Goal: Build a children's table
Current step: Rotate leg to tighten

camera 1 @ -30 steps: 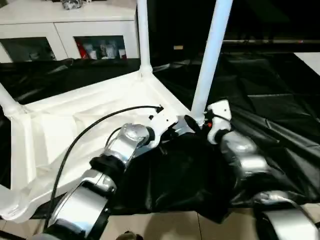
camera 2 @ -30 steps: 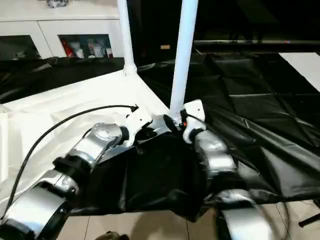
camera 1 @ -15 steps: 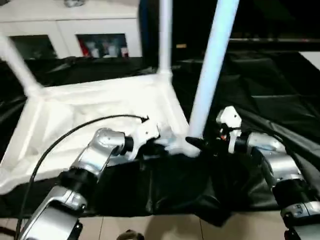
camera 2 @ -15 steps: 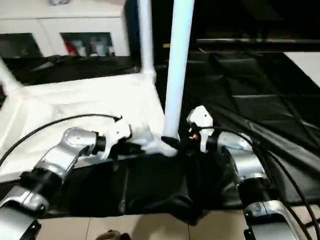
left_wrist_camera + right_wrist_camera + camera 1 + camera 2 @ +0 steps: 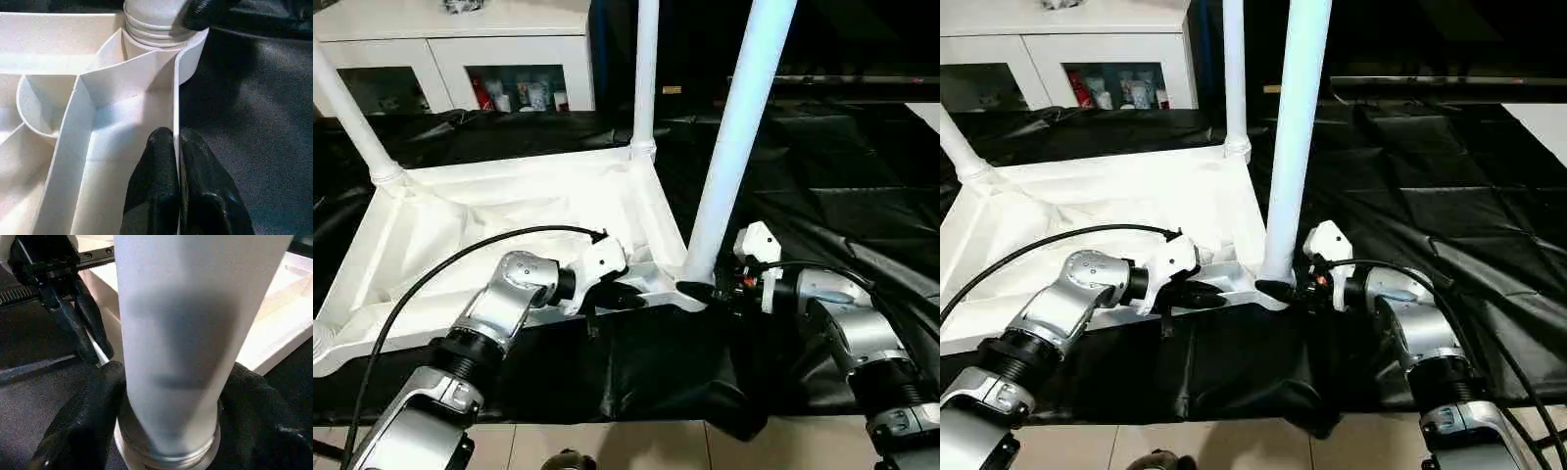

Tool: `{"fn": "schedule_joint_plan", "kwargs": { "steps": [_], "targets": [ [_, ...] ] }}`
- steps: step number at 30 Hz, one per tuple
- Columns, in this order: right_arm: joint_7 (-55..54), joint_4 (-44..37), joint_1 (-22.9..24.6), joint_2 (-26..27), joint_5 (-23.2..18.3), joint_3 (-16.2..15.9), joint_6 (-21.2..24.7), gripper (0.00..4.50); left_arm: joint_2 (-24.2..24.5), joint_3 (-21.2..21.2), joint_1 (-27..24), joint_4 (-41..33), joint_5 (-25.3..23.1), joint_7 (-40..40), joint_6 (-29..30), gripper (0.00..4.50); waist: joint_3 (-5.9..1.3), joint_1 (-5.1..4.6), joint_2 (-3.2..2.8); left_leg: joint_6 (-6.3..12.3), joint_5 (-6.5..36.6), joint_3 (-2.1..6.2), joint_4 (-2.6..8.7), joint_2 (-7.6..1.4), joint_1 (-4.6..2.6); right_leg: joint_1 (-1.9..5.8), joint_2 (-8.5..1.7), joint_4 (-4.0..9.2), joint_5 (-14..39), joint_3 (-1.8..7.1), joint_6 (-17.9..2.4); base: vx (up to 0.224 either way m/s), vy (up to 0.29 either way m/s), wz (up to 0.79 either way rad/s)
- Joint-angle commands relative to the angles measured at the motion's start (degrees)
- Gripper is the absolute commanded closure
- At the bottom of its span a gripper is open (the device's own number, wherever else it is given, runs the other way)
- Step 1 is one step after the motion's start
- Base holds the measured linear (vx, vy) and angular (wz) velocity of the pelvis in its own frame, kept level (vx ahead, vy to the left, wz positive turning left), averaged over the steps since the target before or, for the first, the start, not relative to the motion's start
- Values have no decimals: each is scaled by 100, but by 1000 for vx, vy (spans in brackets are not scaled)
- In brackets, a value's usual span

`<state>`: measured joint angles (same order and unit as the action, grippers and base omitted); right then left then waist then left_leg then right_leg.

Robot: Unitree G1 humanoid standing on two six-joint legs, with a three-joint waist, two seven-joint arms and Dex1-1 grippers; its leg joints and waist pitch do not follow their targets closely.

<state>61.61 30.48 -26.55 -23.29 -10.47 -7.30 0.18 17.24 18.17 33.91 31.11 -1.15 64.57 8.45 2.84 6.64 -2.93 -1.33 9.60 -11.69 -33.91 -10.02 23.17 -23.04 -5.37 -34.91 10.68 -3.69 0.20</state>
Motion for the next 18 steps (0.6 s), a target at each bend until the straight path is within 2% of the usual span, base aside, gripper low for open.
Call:
{"fn": "schedule_joint_plan", "kwargs": {
  "steps": [1,9,18],
  "targets": [
    [43,1,-28,19,64,-81,30,169,-71,-42,-1,-227,192,93,-48,450,-384,-11,74,313,1360,176,402,-359,-176,220,-377,430,1189,236,-1383,0,0,0],
    [90,38,-9,41,125,-152,9,215,-2,-56,-12,-250,191,123,-4,450,-387,-21,78,316,1346,177,399,-356,-172,227,-377,427,1179,236,-1378,0,0,0],
    [2,92,22,67,212,-174,-128,238,3,-52,-46,-272,189,102,23,450,-393,-17,85,367,1254,173,384,-355,-169,228,-378,418,1131,234,-1406,0,0,0]
  ]
}}
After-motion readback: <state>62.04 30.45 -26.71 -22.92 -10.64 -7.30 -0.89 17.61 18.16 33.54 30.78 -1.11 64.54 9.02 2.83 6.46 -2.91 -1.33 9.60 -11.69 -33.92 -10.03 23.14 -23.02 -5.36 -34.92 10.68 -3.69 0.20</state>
